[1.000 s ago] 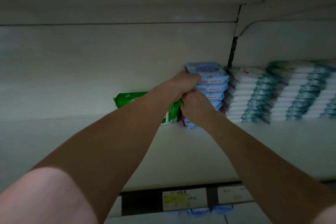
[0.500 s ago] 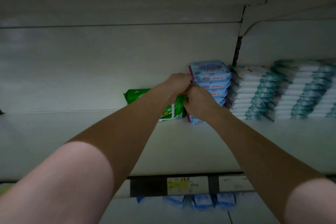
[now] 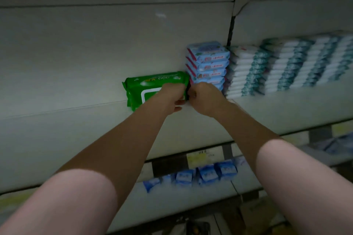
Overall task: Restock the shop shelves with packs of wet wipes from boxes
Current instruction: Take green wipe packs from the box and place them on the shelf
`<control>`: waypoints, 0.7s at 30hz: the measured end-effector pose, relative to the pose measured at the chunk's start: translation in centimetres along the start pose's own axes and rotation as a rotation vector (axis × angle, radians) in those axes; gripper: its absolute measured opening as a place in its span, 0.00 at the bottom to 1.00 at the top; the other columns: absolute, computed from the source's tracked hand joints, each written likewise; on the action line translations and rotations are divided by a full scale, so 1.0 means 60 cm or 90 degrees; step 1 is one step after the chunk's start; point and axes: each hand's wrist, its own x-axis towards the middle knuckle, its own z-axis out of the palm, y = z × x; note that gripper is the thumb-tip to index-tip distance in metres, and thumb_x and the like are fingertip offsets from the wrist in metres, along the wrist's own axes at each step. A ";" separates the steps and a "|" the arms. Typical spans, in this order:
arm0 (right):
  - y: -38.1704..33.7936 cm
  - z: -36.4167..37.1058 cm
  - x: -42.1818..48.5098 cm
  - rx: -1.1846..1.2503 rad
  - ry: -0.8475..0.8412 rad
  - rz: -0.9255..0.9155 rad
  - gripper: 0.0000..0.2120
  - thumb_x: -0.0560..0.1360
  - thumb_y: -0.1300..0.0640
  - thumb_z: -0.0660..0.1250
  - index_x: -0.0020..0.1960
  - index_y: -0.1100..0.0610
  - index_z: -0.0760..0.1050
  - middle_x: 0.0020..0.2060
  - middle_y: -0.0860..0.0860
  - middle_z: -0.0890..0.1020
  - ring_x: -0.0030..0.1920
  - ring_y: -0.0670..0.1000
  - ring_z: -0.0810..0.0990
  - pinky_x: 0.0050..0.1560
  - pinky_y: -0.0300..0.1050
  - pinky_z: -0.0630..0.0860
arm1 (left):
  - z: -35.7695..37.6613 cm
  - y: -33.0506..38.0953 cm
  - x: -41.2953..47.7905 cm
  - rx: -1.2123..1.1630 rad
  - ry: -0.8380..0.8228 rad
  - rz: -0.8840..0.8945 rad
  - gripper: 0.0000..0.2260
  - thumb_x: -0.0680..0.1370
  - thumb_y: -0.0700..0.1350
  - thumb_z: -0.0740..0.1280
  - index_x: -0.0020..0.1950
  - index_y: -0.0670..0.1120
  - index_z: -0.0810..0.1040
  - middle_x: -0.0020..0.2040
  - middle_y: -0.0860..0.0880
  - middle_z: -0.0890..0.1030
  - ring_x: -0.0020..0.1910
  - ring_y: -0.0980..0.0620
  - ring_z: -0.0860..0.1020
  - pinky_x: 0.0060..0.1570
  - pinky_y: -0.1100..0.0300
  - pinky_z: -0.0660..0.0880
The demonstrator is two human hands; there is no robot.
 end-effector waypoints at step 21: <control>-0.111 0.028 -0.168 -0.063 0.004 0.363 0.15 0.77 0.57 0.63 0.63 0.57 0.76 0.60 0.54 0.78 0.59 0.54 0.77 0.50 0.40 0.68 | -0.055 -0.088 -0.090 0.026 -0.281 -0.040 0.13 0.80 0.43 0.61 0.64 0.44 0.73 0.45 0.46 0.74 0.43 0.50 0.75 0.42 0.54 0.72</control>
